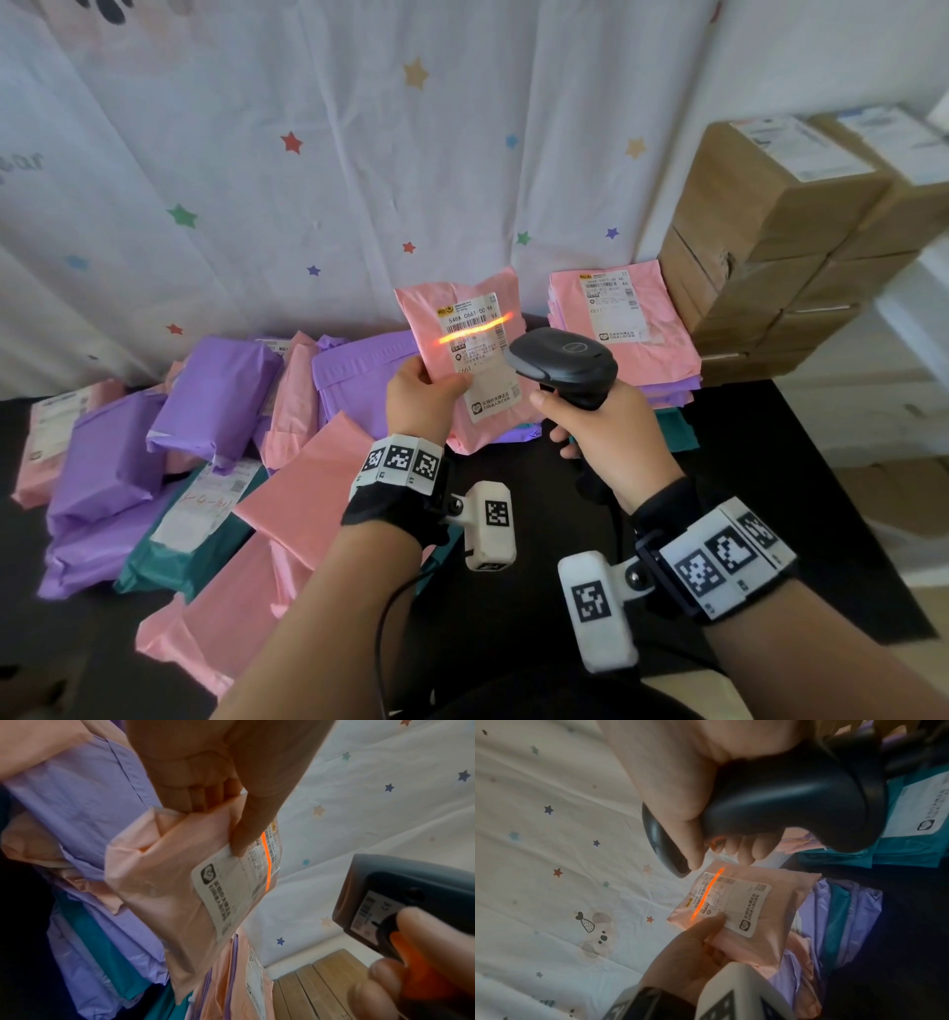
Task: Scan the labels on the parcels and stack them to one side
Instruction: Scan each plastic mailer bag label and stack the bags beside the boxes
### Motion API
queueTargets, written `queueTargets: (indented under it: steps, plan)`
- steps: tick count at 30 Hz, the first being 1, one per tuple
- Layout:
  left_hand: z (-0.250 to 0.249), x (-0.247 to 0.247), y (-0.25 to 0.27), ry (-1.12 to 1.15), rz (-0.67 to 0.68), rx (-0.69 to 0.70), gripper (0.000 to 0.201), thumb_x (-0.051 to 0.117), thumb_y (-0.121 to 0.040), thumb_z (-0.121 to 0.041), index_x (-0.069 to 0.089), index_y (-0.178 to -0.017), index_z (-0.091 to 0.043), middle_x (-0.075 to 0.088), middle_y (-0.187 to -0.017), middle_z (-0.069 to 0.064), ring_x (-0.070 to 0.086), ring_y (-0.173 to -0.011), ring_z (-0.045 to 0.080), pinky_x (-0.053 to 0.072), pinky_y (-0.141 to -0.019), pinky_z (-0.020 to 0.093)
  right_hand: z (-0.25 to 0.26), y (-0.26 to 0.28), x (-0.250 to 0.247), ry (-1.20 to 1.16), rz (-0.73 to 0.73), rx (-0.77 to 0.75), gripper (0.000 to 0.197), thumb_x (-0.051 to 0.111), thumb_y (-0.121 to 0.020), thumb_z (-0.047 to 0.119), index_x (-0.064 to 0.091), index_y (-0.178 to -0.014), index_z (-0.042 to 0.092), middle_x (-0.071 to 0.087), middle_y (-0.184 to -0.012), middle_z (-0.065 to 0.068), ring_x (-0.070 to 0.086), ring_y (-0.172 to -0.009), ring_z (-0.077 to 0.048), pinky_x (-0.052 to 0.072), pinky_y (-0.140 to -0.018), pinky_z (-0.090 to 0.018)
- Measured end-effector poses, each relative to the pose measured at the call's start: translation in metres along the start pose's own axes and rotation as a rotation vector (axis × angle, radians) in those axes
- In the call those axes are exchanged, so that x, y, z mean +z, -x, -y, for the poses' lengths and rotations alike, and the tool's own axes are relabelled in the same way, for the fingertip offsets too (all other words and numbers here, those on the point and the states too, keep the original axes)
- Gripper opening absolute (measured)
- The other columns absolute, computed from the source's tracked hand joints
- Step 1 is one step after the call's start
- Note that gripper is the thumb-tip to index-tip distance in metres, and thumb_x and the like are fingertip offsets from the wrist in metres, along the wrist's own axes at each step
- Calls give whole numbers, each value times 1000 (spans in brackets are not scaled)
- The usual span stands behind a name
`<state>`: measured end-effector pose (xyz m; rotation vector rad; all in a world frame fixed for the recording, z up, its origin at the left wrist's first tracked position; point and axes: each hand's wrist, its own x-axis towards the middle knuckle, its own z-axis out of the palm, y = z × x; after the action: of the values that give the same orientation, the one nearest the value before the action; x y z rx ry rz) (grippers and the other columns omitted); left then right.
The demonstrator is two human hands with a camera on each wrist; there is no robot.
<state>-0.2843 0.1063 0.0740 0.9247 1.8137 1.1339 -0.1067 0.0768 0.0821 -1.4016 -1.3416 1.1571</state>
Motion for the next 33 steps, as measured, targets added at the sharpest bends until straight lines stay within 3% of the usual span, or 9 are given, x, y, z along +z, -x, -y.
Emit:
queueTargets:
  steps: [11,16,22,25,29,32,33]
  plan:
    - [0,10,-7,-20,6,10,31,70,-81,-9,63,-111,-6,70,-106,7,68,-93,25,57,-83,43,-4,-7,-7,-53,-32,14,9,76,-85,23,68,-81,24,69,-60,14,62,-52,-2,49,-46,-18]
    - [-11,25,-15,28,25,2,25,69,-82,-11,64,-107,-7,71,-103,6,68,-90,22,57,-83,41,-8,-12,-26,-71,-121,24,11,76,-84,25,70,-91,19,70,-64,9,65,-56,-4,52,-50,-18]
    - [-40,80,-31,17,79,3,40,71,-81,-12,57,-118,-7,67,-115,8,66,-98,25,55,-87,42,-22,-22,-62,-68,-266,114,18,79,-82,29,70,-95,22,73,-78,0,69,-65,-10,61,-67,-35]
    - [-52,117,-42,-12,99,-16,49,72,-81,-14,51,-125,-6,64,-120,10,65,-102,26,55,-87,40,-30,-27,-82,-104,-318,126,26,80,-81,24,70,-103,14,73,-81,0,68,-62,-4,57,-59,-26]
    - [-57,163,-54,-42,146,-47,43,70,-83,-17,52,-121,-6,66,-114,9,68,-91,25,56,-57,29,-41,-35,-105,-129,-357,154,24,81,-81,19,71,-99,7,70,-61,5,66,-55,-1,52,-51,-17]
    - [-60,194,-64,-66,155,-40,41,69,-84,-16,53,-120,-5,66,-114,8,65,-88,22,56,-67,27,-50,-42,-122,-118,-357,184,19,81,-81,20,70,-95,13,71,-62,9,67,-58,-1,52,-52,-16]
    - [-60,202,-66,-91,161,-30,40,68,-85,-17,53,-120,-5,65,-114,8,63,-86,21,54,-65,23,-53,-44,-126,-106,-361,196,20,81,-81,22,70,-95,14,71,-64,7,68,-59,-1,53,-54,-18]
